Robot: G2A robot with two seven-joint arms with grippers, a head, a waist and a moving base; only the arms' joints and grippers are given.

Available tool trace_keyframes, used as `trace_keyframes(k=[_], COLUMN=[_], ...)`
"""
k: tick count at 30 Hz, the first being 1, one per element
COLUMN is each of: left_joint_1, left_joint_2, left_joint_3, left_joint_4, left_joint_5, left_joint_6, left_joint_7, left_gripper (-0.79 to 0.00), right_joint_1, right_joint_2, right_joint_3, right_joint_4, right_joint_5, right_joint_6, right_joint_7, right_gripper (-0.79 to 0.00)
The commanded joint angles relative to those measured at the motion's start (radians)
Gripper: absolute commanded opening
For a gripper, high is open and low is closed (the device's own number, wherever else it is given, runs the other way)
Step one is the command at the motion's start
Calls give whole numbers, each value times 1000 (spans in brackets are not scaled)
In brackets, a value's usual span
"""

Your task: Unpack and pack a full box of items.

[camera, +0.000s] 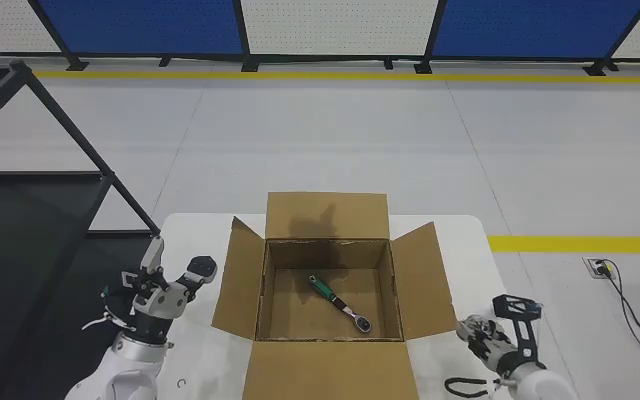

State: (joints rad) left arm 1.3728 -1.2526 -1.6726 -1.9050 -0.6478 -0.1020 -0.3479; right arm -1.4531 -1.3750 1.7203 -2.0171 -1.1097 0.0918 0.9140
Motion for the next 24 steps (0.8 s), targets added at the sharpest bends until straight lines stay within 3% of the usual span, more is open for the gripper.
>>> trace_keyframes(k=[1,17,20,21,24], left_joint_1=[3,17,19,19,21], left_joint_2=[0,1,1,1,1], left_joint_3=[-3,-15,-17,-17,-18], left_joint_4=[-1,-11,-12,-12,-12], left_joint_5=[0,-3,-4,-5,-7], left_joint_6=[-1,-4,-4,-4,-5], left_joint_7=[1,5,5,7,6], left_gripper=[0,0,0,0,0], right_joint_1=[26,134,144,147,152], right_joint_2=[1,5,5,6,7], right_joint_3=[-21,-121,-125,-126,-128], right_joint_4=[43,216,231,235,243], right_joint_5=[-29,-146,-143,-143,-140], right_joint_6=[17,108,113,115,117], right_joint_7=[1,-10,-10,-10,-9], right_gripper=[-785,-785,-582,-480,-416])
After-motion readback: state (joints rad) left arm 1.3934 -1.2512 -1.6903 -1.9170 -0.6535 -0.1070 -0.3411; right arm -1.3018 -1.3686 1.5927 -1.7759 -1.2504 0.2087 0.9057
